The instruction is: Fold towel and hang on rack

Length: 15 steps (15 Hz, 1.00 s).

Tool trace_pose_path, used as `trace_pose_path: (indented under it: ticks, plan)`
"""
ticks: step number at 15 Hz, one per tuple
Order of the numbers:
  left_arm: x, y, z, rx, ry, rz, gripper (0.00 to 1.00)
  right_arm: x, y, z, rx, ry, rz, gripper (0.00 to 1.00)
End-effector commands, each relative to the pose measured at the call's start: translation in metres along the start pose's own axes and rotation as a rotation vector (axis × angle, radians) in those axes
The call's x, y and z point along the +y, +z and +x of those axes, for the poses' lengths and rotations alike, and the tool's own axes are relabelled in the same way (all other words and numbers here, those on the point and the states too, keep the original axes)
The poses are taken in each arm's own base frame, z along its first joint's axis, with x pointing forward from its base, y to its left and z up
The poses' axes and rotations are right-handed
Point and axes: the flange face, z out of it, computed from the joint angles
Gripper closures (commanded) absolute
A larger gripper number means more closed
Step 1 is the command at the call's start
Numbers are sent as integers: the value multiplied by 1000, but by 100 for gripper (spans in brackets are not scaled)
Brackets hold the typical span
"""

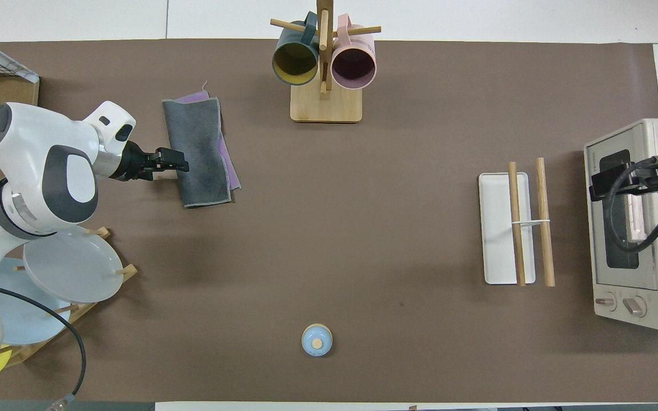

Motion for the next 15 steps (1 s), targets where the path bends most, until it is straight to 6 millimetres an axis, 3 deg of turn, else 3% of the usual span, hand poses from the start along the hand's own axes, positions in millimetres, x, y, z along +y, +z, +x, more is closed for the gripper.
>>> trace_pose_path:
  ticks: [1,6,15]
  plan:
    - [-2,9,-2,7,-6,-17,0,2,-2,-5,3,-4,21,0]
    - [3,18,-5,7,-34,-50,2,3,-2,-5,3,-2,21,0]
    - [8,31,-5,23,-53,-65,16,2,-2,-5,3,-4,21,0]
